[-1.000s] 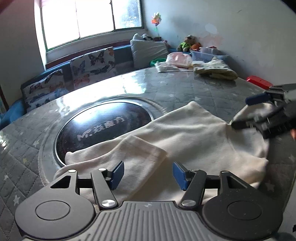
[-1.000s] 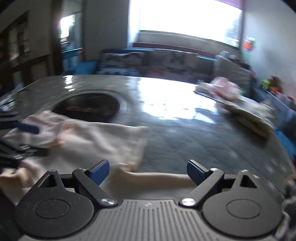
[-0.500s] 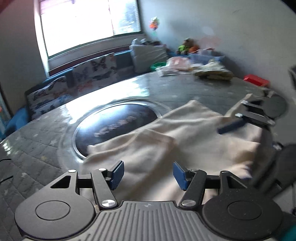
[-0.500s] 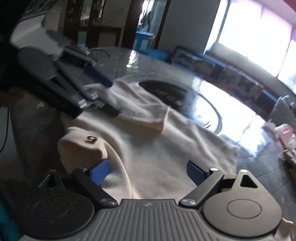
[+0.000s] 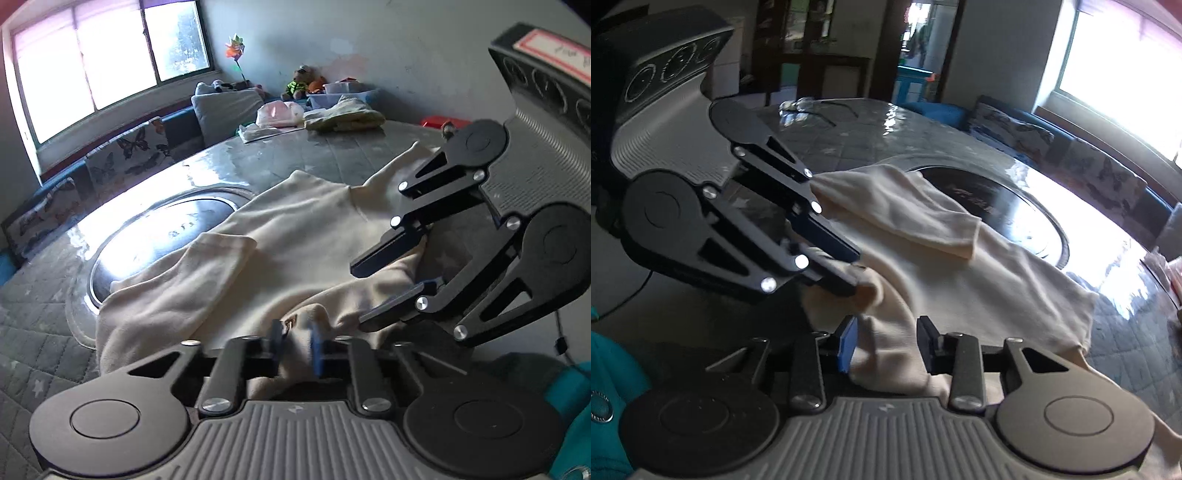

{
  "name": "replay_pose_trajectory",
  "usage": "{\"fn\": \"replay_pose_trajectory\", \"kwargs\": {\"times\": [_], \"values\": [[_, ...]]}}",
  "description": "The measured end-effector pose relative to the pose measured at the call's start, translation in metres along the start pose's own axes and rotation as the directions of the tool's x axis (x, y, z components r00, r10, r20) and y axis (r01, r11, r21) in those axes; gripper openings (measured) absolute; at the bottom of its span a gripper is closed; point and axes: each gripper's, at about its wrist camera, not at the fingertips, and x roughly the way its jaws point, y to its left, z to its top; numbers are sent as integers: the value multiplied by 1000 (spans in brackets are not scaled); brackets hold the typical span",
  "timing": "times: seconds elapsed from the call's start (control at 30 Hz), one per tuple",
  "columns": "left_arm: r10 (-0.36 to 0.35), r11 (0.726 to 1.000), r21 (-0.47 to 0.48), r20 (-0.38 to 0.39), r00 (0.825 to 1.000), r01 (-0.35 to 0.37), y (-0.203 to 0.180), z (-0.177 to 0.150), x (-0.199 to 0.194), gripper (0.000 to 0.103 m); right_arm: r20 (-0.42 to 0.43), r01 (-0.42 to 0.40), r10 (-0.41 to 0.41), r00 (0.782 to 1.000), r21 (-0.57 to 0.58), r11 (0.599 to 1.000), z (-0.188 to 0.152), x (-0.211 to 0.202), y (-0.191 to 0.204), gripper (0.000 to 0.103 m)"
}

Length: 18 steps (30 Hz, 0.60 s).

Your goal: Fold clothes

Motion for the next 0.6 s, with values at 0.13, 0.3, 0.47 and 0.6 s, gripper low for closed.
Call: {"fn": "replay_pose_trajectory", "kwargs": {"times": [0.13,0.3,0.47,0.6], "values": [[2,999,-35,57,998,0,5,1,-13,7,-10,8,-8,1000,7,1000,0,5,1,28],[-6,997,-71,88,996,12,12,4,-23,6,-2,34,-34,999,-59,998,-2,6,11,22],[-54,997,-51,79,995,58,10,-1,-25,7,-2,62,-63,998,-70,996,-4,-1,7,12],[-76,997,-3,32,997,76,3,-10,-18,7,-41,32,-36,999,-96,995,-9,-9,4,10]]}}
